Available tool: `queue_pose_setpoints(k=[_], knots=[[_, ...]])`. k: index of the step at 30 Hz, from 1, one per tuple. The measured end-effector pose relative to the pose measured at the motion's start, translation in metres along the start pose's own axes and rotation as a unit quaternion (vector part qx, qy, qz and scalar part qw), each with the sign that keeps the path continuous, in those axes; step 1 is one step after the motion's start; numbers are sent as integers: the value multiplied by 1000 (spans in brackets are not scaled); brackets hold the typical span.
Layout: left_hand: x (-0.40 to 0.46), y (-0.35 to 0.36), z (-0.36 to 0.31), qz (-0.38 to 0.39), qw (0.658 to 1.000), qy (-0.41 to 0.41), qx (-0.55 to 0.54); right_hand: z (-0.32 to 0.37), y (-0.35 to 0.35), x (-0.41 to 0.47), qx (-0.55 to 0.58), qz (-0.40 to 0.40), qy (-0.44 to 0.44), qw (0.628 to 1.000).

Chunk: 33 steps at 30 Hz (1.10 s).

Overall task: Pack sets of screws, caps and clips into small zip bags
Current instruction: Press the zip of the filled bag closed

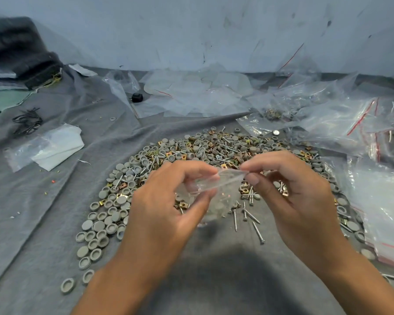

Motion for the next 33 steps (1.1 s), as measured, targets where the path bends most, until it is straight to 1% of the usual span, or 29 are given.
queue_pose_setpoints(k=[3,5,7,10,14,17,21,27,29,33], knots=[[-1,3,3,-21,993,-67,-100,1,-1,-1,43,21,43,998],[-3,8,7,-18,985,-108,-135,-2,3,-4,71,37,86,993],[-4,13,12,-4,975,-140,-170,-6,9,-7,65,50,112,990],[-5,17,14,-4,962,-167,-215,-8,15,-11,31,66,118,990],[-4,16,13,-15,959,-164,-230,-10,19,-15,56,89,142,984],[-3,16,13,-22,958,-169,-232,-6,20,-15,67,105,138,983],[-3,16,10,-16,957,-168,-234,-1,20,-14,26,94,109,989],[-3,15,7,-18,962,-157,-225,1,21,-16,21,77,90,993],[-3,15,8,-23,961,-153,-229,-1,21,-17,44,65,100,992],[-3,11,16,-55,960,-150,-230,-8,16,-16,125,24,134,983]])
Point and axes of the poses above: each hand's wrist, its own x-axis towards the middle knuckle, its own y-axis out of the palm, z = x × y, the point moved 4 cm from there along x, towards the middle knuckle, and after that the axes turned 11 degrees about y, right-handed, at the moved point
